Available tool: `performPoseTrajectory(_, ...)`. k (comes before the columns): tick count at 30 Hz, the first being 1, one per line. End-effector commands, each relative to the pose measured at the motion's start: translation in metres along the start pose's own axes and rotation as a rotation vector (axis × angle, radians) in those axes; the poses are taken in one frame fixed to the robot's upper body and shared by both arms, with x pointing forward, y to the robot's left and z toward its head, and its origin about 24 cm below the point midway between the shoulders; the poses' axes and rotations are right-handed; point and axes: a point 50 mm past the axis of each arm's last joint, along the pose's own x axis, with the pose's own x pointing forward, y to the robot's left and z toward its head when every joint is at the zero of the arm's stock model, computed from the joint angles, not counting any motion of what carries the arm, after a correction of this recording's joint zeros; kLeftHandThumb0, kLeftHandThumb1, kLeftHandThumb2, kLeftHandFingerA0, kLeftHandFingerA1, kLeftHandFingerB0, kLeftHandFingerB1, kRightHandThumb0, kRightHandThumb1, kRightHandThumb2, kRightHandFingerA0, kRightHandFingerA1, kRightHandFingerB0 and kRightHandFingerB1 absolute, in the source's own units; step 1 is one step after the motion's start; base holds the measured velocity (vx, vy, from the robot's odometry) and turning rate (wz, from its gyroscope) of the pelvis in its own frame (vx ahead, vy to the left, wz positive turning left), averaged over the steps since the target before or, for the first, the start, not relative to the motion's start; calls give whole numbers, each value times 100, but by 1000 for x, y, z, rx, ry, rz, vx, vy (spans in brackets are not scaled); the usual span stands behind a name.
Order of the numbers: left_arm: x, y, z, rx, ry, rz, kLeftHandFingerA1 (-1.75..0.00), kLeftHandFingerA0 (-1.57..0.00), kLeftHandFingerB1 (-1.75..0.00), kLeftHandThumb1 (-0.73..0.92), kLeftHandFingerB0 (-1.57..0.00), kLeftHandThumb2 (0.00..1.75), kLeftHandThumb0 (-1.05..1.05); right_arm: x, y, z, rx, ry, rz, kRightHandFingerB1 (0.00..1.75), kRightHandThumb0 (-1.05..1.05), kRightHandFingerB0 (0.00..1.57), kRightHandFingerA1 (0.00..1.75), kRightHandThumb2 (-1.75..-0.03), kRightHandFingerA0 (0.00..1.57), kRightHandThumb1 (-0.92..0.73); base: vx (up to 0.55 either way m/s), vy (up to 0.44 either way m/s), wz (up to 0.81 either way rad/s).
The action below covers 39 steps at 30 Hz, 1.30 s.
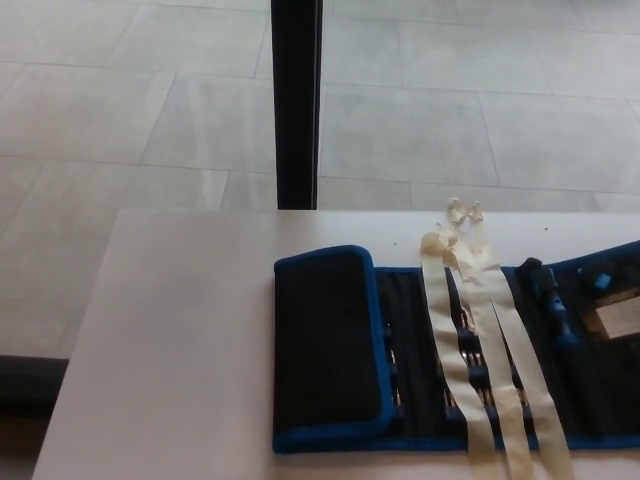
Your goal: The robot uses its right hand to lift an edge of the toolkit kept in middle of the desk and make one fold in it
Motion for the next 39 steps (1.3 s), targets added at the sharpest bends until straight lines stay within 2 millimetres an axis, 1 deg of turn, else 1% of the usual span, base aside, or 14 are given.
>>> performPoseTrajectory(1,1,4,6,6,-17,7,-83,-55,-92,92,-47,72,-84,1,-1,-5,-49,4,-4,51,-70,31,64,-99,45,-59,0,0,0)
performPoseTrajectory(2,1,3,7,4,-19,5,-70,-43,-74,78,-48,123,-79,1,2,-6,-53,9,-2,38,-67,44,54,-62,55,-74,0,0,0)
performPoseTrajectory(4,1,3,7,2,-24,-3,-67,-42,-59,92,-37,72,-85,3,11,-9,-79,24,20,52,-67,37,62,-97,49,-59,0,0,0)
performPoseTrajectory(5,1,3,8,-13,-18,6,-70,-42,-64,73,-38,111,-84,3,15,-11,-112,28,46,37,-68,43,51,-63,55,-76,0,0,0)
performPoseTrajectory(7,1,3,7,-6,-17,7,-69,-43,-74,92,-47,69,-85,4,28,-12,-140,50,83,36,-64,41,48,-64,56,-77,0,0,0)
performPoseTrajectory(13,1,5,9,5,-18,12,-75,-50,-78,92,-44,73,-86,2,53,-11,-203,73,205,38,-59,41,49,-64,55,-77,0,0,0)
performPoseTrajectory(14,1,5,10,6,-21,12,-70,-40,-66,74,-38,110,-84,2,57,-10,-215,73,214,39,-61,45,48,-63,59,-74,0,0,0)
performPoseTrajectory(15,1,5,12,4,-26,11,-68,-40,-65,92,-37,73,-85,1,64,-8,-235,77,235,53,-62,39,60,-93,52,-58,0,0,0)
performPoseTrajectory(24,1,8,12,35,-28,10,-61,-36,-49,92,-30,73,-86,-7,72,-10,-253,152,271,52,-59,34,59,-91,48,-59,0,0,0)
performPoseTrajectory(27,1,8,12,35,-31,13,-73,-43,-113,92,-59,74,-88,-11,74,-10,-258,163,285,40,-57,39,46,-62,55,-73,0,0,0)
performPoseTrajectory(29,1,8,12,46,-38,11,-70,-41,-75,79,-49,124,-80,-16,80,-6,-248,153,321,39,-58,38,44,-62,54,-74,0,0,0)
performPoseTrajectory(31,1,8,12,33,-30,13,-69,-42,-79,92,-53,76,-87,-20,84,-1,-256,132,339,40,-57,40,44,-62,56,-74,0,0,0)
performPoseTrajectory(37,1,10,12,16,-28,17,-73,-43,-92,92,-53,75,-87,-34,103,13,-245,5,433,52,-58,34,58,-91,51,-61,0,0,0)
performPoseTrajectory(39,1,10,11,32,-30,19,-74,-50,-139,92,-59,74,-86,-38,108,16,-265,-18,449,52,-58,33,58,-92,51,-62,0,0,0)
